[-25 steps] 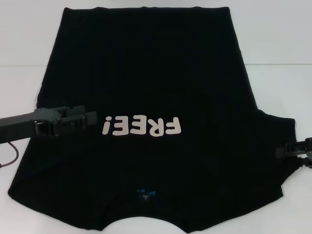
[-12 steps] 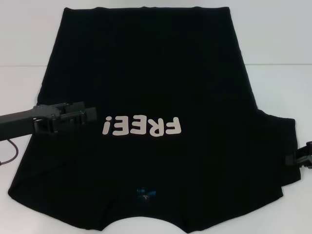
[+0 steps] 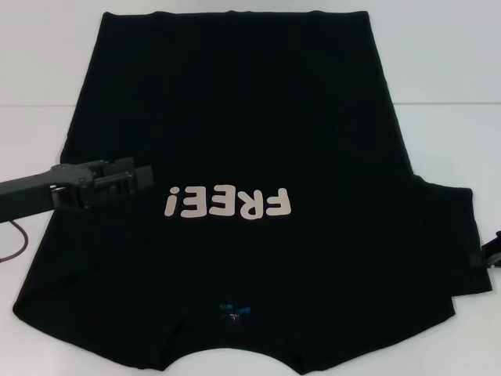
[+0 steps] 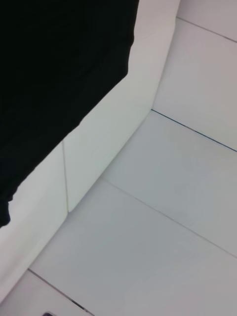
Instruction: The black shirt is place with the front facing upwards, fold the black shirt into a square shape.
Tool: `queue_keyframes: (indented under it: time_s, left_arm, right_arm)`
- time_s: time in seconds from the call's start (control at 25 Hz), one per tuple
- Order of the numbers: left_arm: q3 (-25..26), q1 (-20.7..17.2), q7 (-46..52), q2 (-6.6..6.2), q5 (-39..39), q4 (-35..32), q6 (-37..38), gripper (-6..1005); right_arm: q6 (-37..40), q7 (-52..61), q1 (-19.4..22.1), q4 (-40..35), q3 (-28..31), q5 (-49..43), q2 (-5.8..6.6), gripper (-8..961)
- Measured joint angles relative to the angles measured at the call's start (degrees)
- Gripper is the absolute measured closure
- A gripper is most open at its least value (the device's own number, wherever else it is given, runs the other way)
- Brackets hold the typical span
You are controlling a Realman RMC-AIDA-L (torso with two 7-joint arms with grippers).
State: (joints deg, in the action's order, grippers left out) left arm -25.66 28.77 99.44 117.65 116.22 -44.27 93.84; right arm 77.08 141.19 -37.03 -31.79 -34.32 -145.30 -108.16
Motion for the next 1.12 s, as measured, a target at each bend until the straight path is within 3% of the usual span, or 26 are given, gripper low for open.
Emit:
queue_keyframes:
  time_s: [0.16,0.4,0.6,0.8,1.0,1.12]
  left_arm:
    - [0.0,-0.2,0.1,-0.32,-1.4,1.0,0.7,323]
    - [1.0,-0.6,0.9,-0.76,-3.7,1.4,2.2,319]
    - [5.5,-1.1,0.9,-0.75,-5.5,1.4,5.6,316]
    - [8.6,-1.5,1.5,-0.76,-7.0,1.8,8.0,313]
    - [9.0,-2.2,1.6,-1.31,-9.7,3.7,8.9,310]
    - [9.0,-2.3,1.6,-1.58,-10.8,4.5,9.1,308]
  right_arm:
    - [-0.9,-0.4,0.3,-0.5,0.2,0.0,0.76,916]
    - [-0.1,0.0,0.4,-1.3,1.6,0.4,3.68,915]
    - [1.0,0.4,-0.5,-1.0,2.2,0.5,5.6,914]
    - [1.5,1.0,-1.5,-1.0,2.3,0.5,5.85,913]
    - [4.1,1.1,-3.4,-1.2,2.3,0.5,5.79,912]
    - [6.5,1.4,-4.3,-1.7,2.8,0.8,6.39,911]
